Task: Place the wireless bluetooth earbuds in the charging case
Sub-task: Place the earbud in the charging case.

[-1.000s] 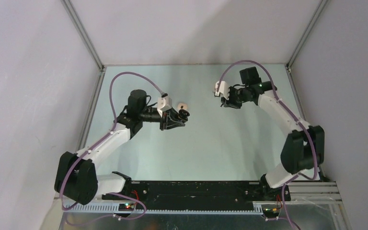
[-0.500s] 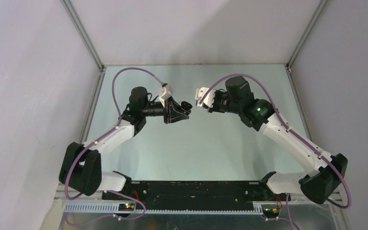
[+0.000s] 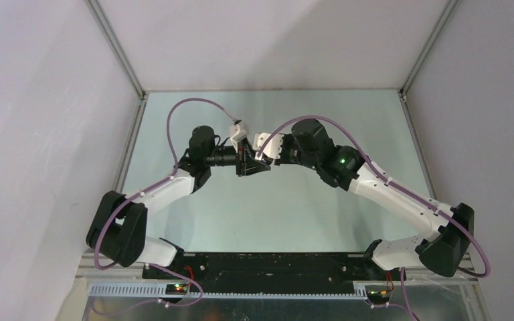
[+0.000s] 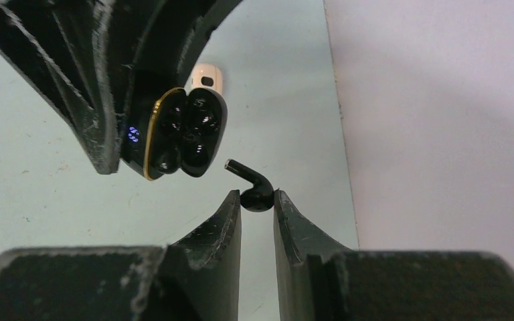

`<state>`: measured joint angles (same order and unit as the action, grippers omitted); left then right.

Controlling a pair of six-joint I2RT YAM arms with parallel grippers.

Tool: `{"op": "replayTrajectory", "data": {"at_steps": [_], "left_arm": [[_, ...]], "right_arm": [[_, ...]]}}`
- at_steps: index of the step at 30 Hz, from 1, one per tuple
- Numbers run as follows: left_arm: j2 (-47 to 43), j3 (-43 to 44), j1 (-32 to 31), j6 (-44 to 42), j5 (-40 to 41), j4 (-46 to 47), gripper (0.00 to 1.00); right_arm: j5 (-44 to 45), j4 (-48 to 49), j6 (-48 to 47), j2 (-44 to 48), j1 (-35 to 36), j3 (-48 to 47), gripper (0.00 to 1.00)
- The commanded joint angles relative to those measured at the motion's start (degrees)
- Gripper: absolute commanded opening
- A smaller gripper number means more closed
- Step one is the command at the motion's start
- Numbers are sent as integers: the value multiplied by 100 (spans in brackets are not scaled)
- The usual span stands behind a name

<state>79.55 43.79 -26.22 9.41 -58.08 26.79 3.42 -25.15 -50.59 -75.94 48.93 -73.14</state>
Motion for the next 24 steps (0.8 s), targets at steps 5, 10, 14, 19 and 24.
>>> {"op": "replayTrajectory", "data": {"at_steps": [5,10,14,19,24], "left_arm": [[150,57,-59,-105,245,99,5],[190,89,-71,-110,259,66,5],[162,86,-97,-131,218,56,5],[149,92,-124,-105,130,82,5],[119,71,-155,-112,96,92,5]], "right_arm": [[115,24,309,145,216,-131,22],[141,41,374,30,378,-136,22],[240,102,399,-86,471,-131,22],[281,155,449,-185,547,-128,22],[344,179,453,-244,599,-129,22]]}}
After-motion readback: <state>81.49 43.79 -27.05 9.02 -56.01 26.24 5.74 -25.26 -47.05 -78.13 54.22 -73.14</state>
